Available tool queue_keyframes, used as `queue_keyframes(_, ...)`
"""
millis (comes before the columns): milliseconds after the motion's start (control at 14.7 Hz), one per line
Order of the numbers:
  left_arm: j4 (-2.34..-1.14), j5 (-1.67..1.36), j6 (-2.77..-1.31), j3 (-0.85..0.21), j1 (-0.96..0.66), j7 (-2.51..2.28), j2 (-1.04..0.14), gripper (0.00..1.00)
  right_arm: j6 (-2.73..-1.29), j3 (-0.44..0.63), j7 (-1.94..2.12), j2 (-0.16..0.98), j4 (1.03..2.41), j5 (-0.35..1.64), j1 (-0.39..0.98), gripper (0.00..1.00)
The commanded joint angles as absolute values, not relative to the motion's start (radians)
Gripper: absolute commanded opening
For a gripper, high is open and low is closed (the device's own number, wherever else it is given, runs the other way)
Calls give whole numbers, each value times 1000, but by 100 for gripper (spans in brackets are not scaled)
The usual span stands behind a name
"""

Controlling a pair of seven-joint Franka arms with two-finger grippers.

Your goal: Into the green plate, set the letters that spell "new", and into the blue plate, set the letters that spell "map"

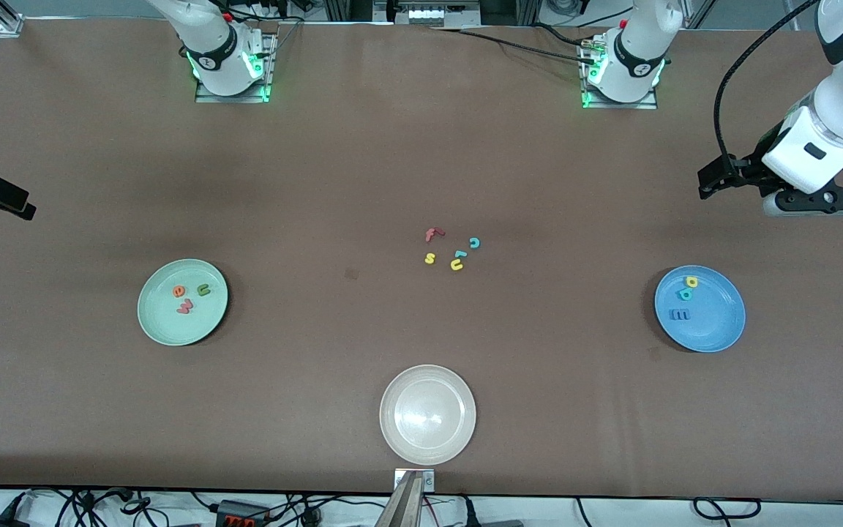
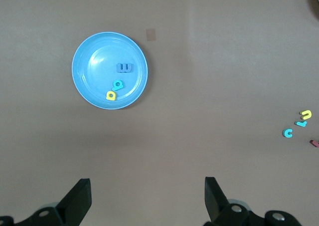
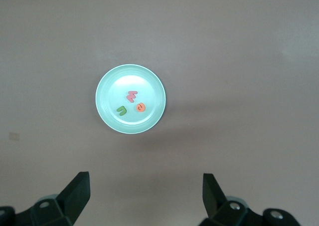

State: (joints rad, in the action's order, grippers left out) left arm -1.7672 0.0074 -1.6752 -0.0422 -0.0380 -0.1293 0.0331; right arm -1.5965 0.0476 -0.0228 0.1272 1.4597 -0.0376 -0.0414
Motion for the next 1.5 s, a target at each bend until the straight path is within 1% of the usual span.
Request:
queue_keyframes(0, -1743, 21, -1655, -40, -40, -109, 26, 100, -1585, -55, -8, 63, 1508, -58, -130, 100)
queue_keyframes(68, -1743, 21, -1655, -40, -38, -107, 26, 100, -1560, -57, -8, 61, 1508, -69, -129, 100)
queue_keyframes(272, -1743, 20, -1652, -40, -35, -107, 26, 100, -1566, -58, -9, 43, 1532, -69, -129, 100)
queue_keyframes(613, -1743, 20, -1652, -40, -43, -107, 26, 100, -1614, -60, -12, -58, 1681, -63, -129, 100)
queue_keyframes(954, -1743, 20, -1651, -40, -44, -107, 26, 100, -1606, -57, -11, -112, 1742, -63, -130, 100)
queue_keyframes(1430, -1743, 20, -1649, -41, -46, -107, 26, 100, -1601, -57, 6, -121, 1753, -64, -129, 100)
